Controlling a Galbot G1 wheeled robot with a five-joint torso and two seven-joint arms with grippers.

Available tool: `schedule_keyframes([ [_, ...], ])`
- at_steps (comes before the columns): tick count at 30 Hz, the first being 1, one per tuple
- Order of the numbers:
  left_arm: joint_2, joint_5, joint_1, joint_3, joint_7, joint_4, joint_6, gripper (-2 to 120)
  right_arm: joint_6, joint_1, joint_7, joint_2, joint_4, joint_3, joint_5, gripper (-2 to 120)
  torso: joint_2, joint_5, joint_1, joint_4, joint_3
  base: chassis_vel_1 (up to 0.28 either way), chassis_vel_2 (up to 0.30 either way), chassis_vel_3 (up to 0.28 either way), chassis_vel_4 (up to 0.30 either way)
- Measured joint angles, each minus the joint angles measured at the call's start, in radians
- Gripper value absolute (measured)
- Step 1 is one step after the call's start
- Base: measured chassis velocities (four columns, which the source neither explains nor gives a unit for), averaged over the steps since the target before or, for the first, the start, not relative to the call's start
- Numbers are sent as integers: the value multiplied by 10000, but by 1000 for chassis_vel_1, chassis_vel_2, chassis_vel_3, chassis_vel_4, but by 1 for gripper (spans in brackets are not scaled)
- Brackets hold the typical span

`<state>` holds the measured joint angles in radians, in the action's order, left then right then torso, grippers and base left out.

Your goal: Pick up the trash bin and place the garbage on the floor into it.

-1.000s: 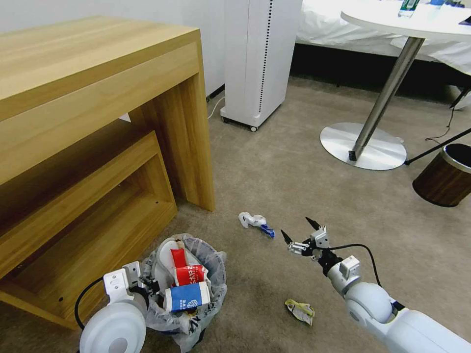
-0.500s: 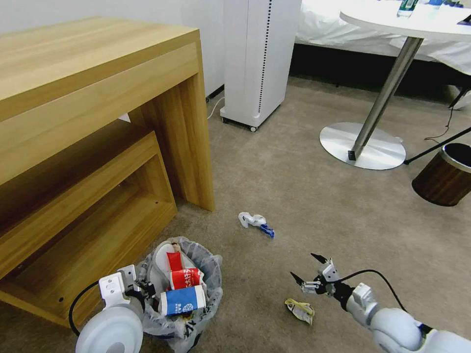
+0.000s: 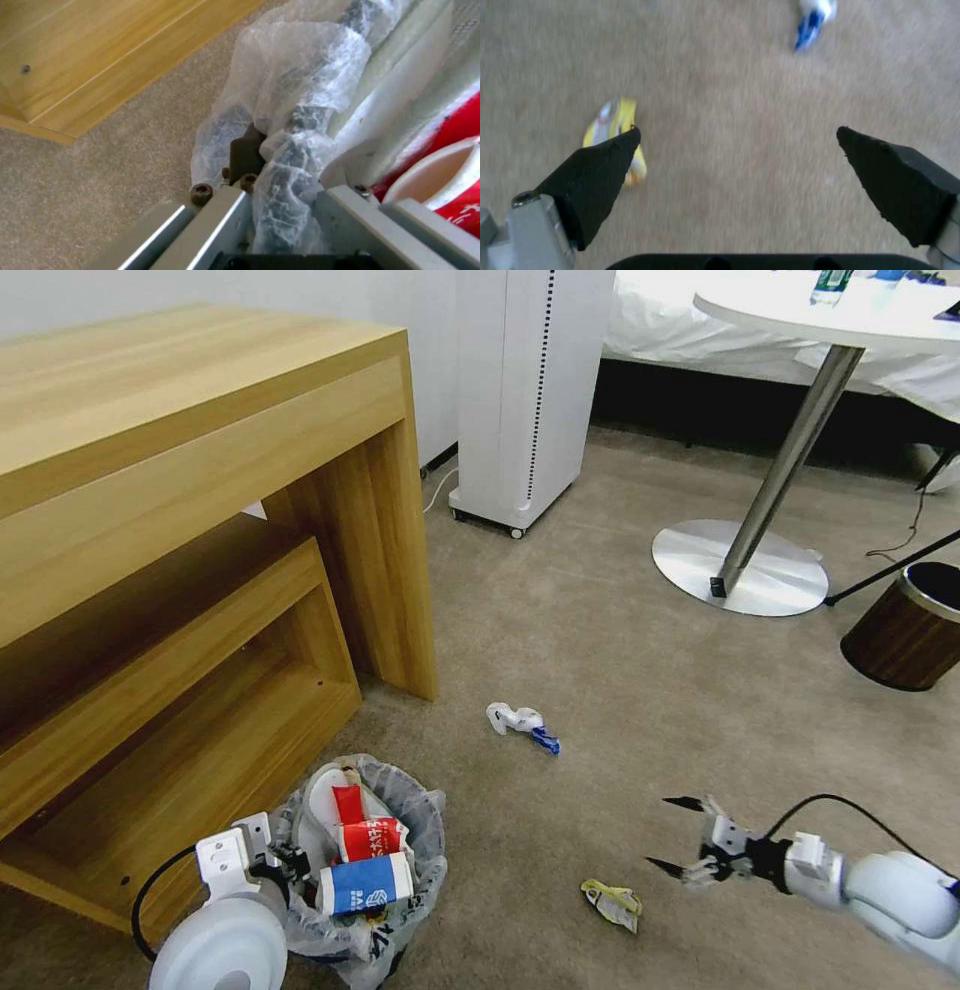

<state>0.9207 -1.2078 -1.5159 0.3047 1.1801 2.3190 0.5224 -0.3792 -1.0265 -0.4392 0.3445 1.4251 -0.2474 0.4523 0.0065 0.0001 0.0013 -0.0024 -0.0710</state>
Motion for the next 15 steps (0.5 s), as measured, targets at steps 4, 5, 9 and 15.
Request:
schedule_keyframes([
  [4,32,7,79,-105,-1,-100,1,0,-96,357,-426,430,-453,-212,-35,100,-1,3,0,-1,0,0,0,0,0],
  [5,35,17,96,-134,-2,-128,6,0,-72,455,-468,557,-507,-269,-13,100,-1,5,0,1,0,0,0,0,0],
  [9,-17,38,156,-234,-1,-227,13,0,97,657,-474,889,-661,-450,38,100,0,0,0,4,0,0,0,0,0],
  [15,-116,17,184,-250,-5,-248,21,0,164,658,-452,1210,-824,-655,-70,100,0,0,0,0,0,0,0,0,0],
])
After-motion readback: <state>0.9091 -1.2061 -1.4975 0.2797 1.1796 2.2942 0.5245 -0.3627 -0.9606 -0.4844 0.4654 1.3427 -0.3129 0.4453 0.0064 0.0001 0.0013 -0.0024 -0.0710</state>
